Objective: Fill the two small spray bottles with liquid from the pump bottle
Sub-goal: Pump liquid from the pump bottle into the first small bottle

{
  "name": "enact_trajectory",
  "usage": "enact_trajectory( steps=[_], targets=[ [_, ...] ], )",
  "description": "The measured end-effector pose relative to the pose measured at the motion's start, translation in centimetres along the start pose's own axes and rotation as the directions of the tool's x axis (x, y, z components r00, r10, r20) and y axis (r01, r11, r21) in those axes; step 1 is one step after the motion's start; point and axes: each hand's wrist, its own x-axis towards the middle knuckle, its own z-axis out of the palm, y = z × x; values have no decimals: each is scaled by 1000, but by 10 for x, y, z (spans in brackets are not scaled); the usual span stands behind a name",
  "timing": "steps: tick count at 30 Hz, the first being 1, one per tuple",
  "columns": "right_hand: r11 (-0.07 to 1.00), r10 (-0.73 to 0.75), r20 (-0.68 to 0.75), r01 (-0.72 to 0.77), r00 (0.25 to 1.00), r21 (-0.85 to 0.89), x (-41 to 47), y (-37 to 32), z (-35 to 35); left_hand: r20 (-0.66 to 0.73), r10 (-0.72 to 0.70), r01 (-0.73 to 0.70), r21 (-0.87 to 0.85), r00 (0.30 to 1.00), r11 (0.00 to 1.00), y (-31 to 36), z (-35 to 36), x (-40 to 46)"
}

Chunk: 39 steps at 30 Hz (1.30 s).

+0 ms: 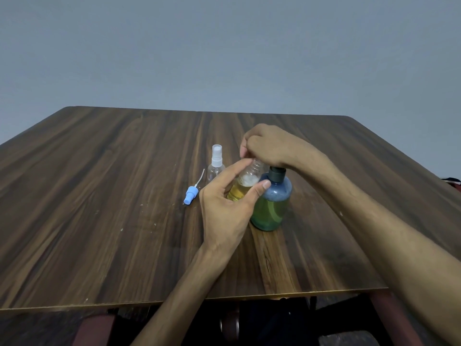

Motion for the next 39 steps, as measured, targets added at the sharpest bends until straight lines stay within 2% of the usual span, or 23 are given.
enact_trajectory(
  steps=[2,6,10,12,15,30,34,39],
  targets=[
    [1000,16,30,-15,999,-25,0,-1,3,-1,-9,9,-6,1000,1000,1,-1,0],
    [999,-5,-54,8,999,49,-2,0,-3,16,3,-3,1,1000,1000,-3,-2,0],
    [1000,26,43,-26,999,4,0,0,3,12,0,0,-2,1000,1000,-1,-1,1],
    [1000,19,21,-19,1000,1,0,-1,0,8,13,-13,2,1000,1000,-2,-2,1],
    [996,6,-29,-3,1000,85,-1,-1,-4,9,6,-6,6,1000,1000,-3,-2,0],
    [999,-4,-23,5,1000,32,-2,1,1,12,4,-4,-2,1000,1000,-4,-1,0],
    [994,-2,-31,6,1000,110,-2,0,-4,16,4,-4,-21,1000,1000,-1,0,-1],
    [1000,2,26,-2,1000,15,-3,-3,3,15,6,-5,-31,1000,1000,0,0,-1]
  ],
)
